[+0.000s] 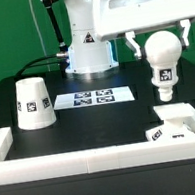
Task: Assemble lamp
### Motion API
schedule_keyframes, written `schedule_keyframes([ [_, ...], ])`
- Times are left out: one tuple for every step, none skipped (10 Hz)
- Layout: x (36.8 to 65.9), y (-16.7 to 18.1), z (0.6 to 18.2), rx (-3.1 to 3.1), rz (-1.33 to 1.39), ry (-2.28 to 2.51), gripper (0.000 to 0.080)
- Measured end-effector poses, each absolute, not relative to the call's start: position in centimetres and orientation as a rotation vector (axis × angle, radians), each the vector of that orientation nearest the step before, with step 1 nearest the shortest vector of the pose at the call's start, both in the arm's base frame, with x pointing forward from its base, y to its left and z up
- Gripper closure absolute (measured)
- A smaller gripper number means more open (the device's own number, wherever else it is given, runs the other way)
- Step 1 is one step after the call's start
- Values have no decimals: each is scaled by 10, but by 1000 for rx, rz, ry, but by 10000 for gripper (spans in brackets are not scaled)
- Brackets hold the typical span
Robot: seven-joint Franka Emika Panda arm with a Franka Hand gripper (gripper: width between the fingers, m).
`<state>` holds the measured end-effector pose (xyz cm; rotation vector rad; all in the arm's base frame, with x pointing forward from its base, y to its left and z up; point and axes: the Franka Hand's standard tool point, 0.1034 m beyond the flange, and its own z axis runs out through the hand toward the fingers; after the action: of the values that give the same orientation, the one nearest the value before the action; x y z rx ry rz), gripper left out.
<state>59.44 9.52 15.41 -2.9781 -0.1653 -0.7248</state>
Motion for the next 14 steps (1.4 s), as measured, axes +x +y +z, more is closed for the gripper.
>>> schedule_keyframes([
  [602,98,149,-2976,-729,-168,219],
  [606,97,145,-2978,-729,-171,219],
  [608,96,141,-2979,-726,-168,219],
  [609,98,141,-2978,-725,-170,219],
  [610,101,140,-2976,-723,-171,219],
  [610,102,139,-2976,-722,-173,219],
  [609,101,137,-2978,-724,-173,219],
  [607,101,133,-2980,-721,-174,219],
  [604,101,130,-2980,-735,-175,219],
  [600,102,125,-2981,-748,-179,219],
  [599,101,123,-2980,-764,-180,219],
  [598,101,123,-2979,-777,-181,219],
  [597,102,122,-2976,-801,-182,219],
  [597,102,122,-2971,-836,-184,219],
])
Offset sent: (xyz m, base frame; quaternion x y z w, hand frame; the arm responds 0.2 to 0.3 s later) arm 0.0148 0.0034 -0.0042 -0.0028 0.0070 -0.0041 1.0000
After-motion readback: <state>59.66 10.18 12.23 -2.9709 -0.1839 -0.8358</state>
